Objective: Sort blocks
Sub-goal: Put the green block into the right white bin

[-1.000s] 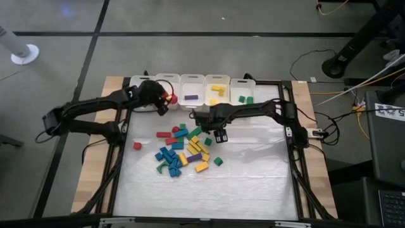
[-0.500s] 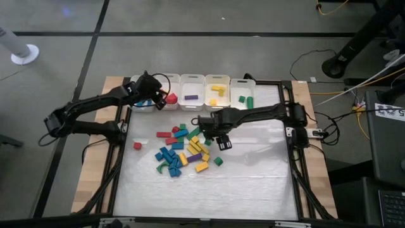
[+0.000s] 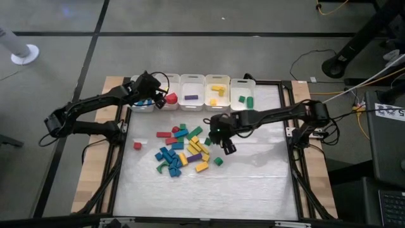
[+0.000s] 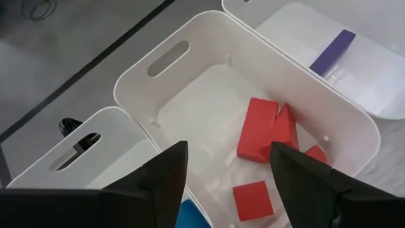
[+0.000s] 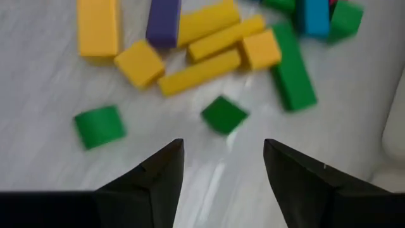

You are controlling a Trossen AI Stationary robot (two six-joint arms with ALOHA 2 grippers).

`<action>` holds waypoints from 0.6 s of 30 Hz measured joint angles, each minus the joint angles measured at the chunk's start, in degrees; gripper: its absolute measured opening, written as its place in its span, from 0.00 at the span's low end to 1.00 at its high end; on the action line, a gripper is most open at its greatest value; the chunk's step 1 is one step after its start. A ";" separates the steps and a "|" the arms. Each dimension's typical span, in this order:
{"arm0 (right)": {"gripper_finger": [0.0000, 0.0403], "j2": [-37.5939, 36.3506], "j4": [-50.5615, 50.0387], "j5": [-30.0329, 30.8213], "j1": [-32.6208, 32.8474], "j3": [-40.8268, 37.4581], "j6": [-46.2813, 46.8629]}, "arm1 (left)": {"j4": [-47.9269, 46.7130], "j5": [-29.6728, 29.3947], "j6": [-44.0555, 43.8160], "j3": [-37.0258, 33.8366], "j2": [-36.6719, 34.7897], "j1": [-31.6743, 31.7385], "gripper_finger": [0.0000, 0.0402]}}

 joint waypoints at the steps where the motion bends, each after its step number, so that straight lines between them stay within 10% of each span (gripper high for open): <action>1: 0.54 0.02 2.36 0.04 -0.03 -0.99 -1.52 | 0.02 0.19 -0.51 0.00 0.00 -0.03 0.52; 18: 0.54 6.22 11.41 -0.43 -0.17 -3.45 -20.17 | -0.11 0.51 -3.86 0.00 -0.02 -0.38 0.52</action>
